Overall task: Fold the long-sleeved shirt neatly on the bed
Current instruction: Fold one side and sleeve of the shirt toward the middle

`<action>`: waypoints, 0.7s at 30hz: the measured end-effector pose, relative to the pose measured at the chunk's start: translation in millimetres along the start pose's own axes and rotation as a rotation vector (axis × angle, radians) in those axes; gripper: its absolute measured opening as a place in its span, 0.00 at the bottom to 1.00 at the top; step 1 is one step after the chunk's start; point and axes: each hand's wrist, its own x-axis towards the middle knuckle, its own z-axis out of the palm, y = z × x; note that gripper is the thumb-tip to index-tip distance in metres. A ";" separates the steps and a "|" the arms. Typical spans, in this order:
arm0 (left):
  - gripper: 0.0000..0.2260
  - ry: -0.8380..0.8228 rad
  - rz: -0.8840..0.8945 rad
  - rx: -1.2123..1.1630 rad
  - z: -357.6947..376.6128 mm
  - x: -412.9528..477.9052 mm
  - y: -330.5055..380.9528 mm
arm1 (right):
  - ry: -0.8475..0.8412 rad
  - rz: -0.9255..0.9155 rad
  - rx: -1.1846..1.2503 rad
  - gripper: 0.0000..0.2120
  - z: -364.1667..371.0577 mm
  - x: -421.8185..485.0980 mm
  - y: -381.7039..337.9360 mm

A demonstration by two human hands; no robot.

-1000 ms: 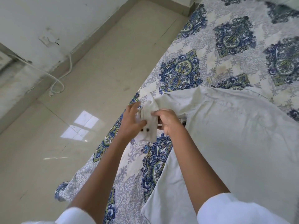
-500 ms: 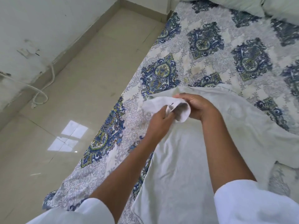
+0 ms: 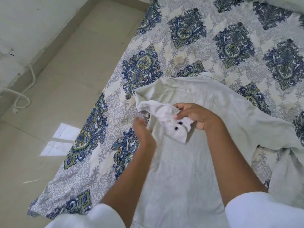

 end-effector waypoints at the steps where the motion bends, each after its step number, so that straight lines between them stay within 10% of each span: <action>1: 0.18 0.034 -0.156 -0.034 -8.3 23.1 11.4 | -0.084 -0.013 0.042 0.17 9.6 4.1 3.0; 5: 0.34 -0.210 -0.468 -0.052 -27.0 96.4 60.4 | -0.337 -0.008 0.068 0.19 47.0 27.6 14.2; 13: 0.09 -0.126 0.083 0.523 -38.0 150.6 141.4 | -0.511 0.257 -0.218 0.18 91.4 83.6 32.7; 18: 0.09 -0.003 1.175 1.335 -56.7 156.7 136.7 | 0.291 -0.033 -0.402 0.09 95.2 140.0 17.8; 21: 0.11 -0.260 1.630 1.670 -75.4 166.5 119.8 | 0.654 -0.274 -0.701 0.10 92.5 172.9 -2.5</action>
